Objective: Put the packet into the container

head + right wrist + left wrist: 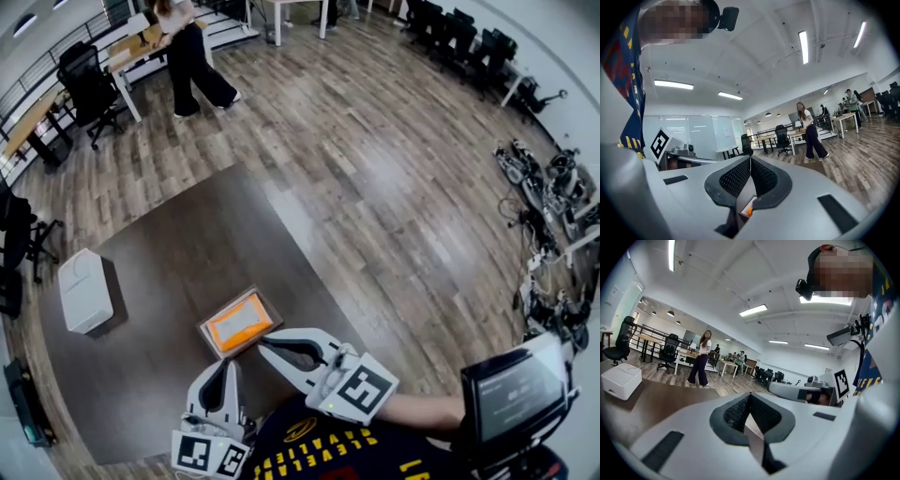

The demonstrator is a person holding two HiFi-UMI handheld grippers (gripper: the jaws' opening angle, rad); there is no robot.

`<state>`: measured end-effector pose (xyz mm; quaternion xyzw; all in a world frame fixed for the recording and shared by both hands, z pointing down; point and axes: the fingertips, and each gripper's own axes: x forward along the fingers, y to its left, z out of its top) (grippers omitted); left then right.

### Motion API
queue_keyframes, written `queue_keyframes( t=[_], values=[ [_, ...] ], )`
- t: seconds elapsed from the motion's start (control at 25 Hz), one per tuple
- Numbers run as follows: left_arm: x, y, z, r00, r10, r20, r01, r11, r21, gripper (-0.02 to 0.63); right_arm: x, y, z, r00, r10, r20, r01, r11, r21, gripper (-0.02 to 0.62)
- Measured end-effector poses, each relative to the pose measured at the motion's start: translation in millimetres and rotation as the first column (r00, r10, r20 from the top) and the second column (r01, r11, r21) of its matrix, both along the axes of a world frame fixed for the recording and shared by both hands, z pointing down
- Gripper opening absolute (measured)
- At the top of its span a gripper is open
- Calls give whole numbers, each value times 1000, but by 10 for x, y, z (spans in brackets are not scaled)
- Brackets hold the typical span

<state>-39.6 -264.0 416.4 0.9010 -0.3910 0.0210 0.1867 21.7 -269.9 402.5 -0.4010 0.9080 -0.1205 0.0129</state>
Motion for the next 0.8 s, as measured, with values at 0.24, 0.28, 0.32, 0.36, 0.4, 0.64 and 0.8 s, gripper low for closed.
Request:
queue_keyframes(
  t=[0.24,0.28,0.32,0.36,0.4,0.64,0.8],
  values=[
    [-35,38,97,1000,20,6,-20,999,-37,0,-51,-2,-6,1000,-6,10,6,1000,1,11],
    [-43,46,92,1000,22,6,-22,999,-36,0,-69,5,-23,1000,-6,14,6,1000,5,11],
    [-57,57,85,1000,23,8,-23,999,-34,0,-90,14,-43,1000,-6,21,6,1000,9,11],
    [-74,73,79,1000,25,9,-25,999,-32,0,-110,26,-65,1000,-6,29,5,1000,11,11],
    [-85,92,73,1000,28,12,-28,999,-30,0,-121,41,-85,999,-4,36,3,1000,9,11],
    [68,103,3,999,50,9,-50,998,-31,0,23,74,-57,1000,21,11,-20,999,-47,11],
    [117,99,-10,999,44,1,-44,999,-24,0,61,79,-20,1000,-6,-11,6,999,-45,11]
  ],
)
